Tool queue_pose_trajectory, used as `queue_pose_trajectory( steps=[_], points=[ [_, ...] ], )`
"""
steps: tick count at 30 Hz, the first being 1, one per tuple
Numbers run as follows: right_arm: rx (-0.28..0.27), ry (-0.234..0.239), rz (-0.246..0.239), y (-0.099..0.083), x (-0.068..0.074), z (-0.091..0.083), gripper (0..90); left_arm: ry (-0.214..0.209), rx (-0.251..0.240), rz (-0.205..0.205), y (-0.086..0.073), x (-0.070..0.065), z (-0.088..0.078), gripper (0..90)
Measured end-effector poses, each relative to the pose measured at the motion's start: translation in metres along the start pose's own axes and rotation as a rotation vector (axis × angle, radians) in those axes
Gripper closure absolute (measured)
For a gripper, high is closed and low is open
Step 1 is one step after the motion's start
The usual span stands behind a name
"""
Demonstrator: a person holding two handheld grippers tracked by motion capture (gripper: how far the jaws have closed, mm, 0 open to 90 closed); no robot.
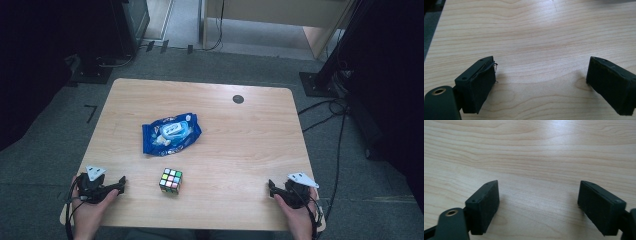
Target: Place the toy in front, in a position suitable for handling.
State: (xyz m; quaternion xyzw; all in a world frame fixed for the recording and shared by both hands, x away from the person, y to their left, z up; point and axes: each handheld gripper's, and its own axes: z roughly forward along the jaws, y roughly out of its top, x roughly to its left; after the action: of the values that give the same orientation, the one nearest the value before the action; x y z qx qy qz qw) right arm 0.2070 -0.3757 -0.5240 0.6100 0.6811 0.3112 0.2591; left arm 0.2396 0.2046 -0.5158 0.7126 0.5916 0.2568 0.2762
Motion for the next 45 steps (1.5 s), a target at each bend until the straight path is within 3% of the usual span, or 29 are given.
queue_pose_trajectory(
  steps=[3,6,10,11,12,15,16,17,20,24,26,27,28,30,35,36,37,45],
  points=[
    [-0.021,0.041,0.015,0.001,0.004,-0.005,18.8,0.038,-0.015,0.028,0.002,-0.006,-0.001,8.9],
    [-0.035,0.048,-0.004,0.002,0.010,-0.008,18.8,0.016,-0.023,0.040,0.003,-0.011,-0.003,8.9],
    [-0.054,0.097,-0.026,0.007,0.025,-0.013,18.5,-0.005,-0.038,0.054,0.003,-0.018,-0.006,8.9],
    [-0.059,0.138,-0.040,0.010,0.033,-0.015,18.3,-0.019,-0.041,0.059,0.004,-0.022,-0.007,8.9],
    [-0.059,0.138,-0.040,0.010,0.033,-0.015,18.3,-0.019,-0.041,0.059,0.004,-0.022,-0.007,9.1],
    [-0.054,0.205,-0.096,0.016,0.058,-0.017,18.3,-0.068,-0.040,0.061,0.004,-0.032,-0.008,9.1],
    [-0.054,0.205,-0.096,0.016,0.058,-0.017,18.3,-0.068,-0.040,0.061,0.004,-0.032,-0.008,9.1],
    [-0.059,0.252,-0.110,0.020,0.072,-0.016,17.8,-0.076,-0.039,0.074,0.004,-0.037,-0.008,9.1],
    [-0.071,0.312,-0.135,0.025,0.093,-0.015,17.2,-0.107,-0.042,0.105,0.004,-0.053,-0.010,9.1],
    [-0.083,0.419,-0.201,0.032,0.124,-0.012,15.4,-0.123,-0.045,0.127,0.005,-0.063,-0.010,9.1],
    [-0.087,0.469,-0.238,0.035,0.140,-0.009,15.3,-0.120,-0.044,0.126,0.006,-0.063,-0.009,9.1],
    [-0.087,0.469,-0.238,0.035,0.140,-0.009,15.3,-0.120,-0.044,0.126,0.006,-0.063,-0.009,9.1],
    [-0.092,0.516,-0.273,0.038,0.155,-0.007,15.0,-0.112,-0.044,0.118,0.006,-0.060,-0.008,9.1],
    [-0.098,0.560,-0.293,0.040,0.167,-0.003,14.9,-0.104,-0.042,0.105,0.007,-0.054,-0.007,9.1],
    [-0.113,0.628,-0.328,0.047,0.186,0.005,14.6,-0.078,-0.030,0.096,0.008,-0.044,-0.001,9.1],
    [-0.109,0.651,-0.337,0.048,0.190,0.007,14.6,-0.073,-0.024,0.100,0.008,-0.042,0.000,9.1],
    [-0.107,0.705,-0.365,0.050,0.199,0.011,10.9,-0.066,-0.019,0.106,0.008,-0.041,0.002,9.1],
    [-0.104,0.751,-0.442,0.055,0.229,0.028,8.6,-0.081,-0.002,0.106,0.008,-0.038,0.005,9.1]
  ],
)
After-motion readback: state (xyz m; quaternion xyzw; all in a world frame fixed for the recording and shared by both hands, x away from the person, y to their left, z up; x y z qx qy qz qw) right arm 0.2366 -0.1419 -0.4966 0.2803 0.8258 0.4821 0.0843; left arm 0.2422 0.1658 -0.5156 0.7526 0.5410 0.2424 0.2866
